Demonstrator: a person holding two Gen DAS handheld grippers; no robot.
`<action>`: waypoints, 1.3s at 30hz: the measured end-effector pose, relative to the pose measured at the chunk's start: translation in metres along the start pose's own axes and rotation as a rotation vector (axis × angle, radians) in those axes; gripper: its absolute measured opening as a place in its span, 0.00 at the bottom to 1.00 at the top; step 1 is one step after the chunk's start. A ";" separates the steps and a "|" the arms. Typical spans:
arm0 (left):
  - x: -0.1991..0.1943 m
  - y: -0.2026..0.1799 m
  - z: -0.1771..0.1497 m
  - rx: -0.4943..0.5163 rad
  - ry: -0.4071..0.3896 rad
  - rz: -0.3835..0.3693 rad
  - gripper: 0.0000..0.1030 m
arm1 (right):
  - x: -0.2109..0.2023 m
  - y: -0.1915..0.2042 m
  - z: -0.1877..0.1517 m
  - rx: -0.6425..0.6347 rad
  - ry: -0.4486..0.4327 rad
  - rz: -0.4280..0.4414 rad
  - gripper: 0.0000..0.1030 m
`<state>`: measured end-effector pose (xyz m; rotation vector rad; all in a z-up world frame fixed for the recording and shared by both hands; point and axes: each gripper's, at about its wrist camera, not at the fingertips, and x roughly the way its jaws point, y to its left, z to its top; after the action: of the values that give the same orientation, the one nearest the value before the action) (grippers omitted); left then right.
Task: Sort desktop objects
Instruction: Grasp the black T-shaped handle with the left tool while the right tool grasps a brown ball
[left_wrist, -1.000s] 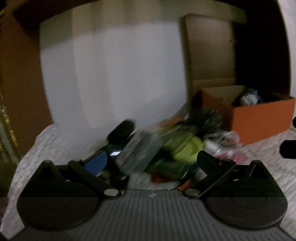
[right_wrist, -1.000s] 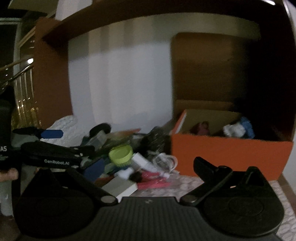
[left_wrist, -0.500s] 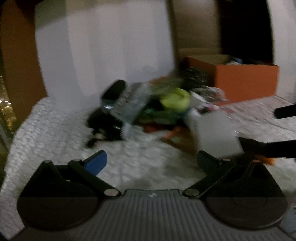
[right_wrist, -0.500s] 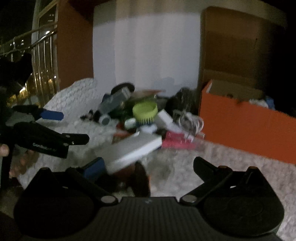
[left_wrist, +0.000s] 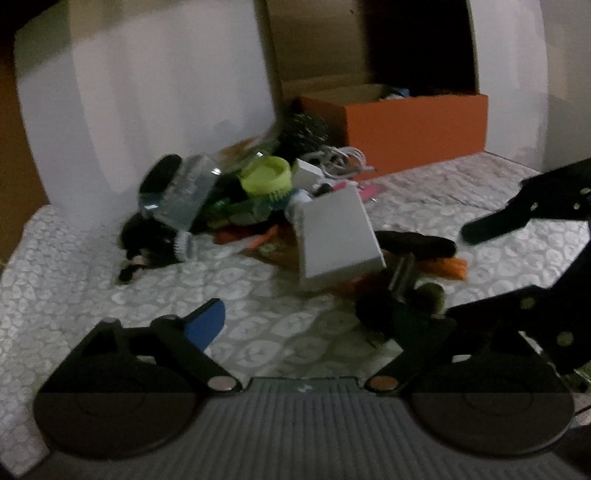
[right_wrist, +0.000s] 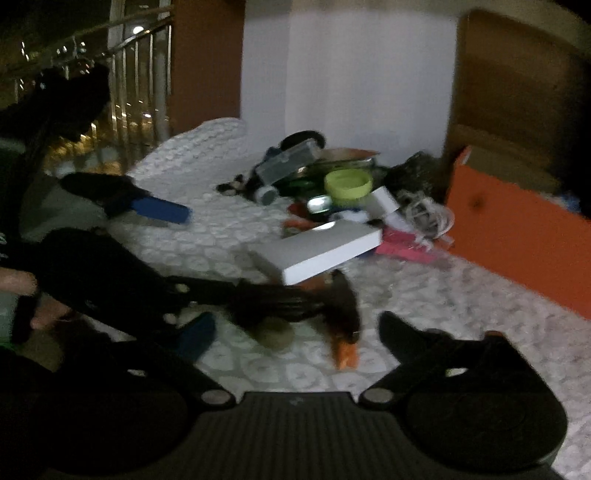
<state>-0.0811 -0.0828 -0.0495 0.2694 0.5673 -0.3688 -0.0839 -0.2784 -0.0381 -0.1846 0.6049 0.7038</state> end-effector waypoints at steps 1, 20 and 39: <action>0.002 -0.001 0.000 0.006 0.008 -0.005 0.86 | 0.002 -0.001 0.000 0.019 0.009 0.022 0.68; 0.014 -0.015 0.005 0.018 0.048 -0.066 0.80 | 0.026 -0.024 -0.010 0.072 0.014 -0.018 0.20; 0.026 -0.068 0.027 0.043 0.060 -0.189 0.81 | 0.012 -0.076 -0.013 0.174 -0.038 -0.145 0.22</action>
<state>-0.0756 -0.1601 -0.0525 0.2697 0.6464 -0.5573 -0.0327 -0.3337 -0.0592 -0.0530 0.6071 0.5111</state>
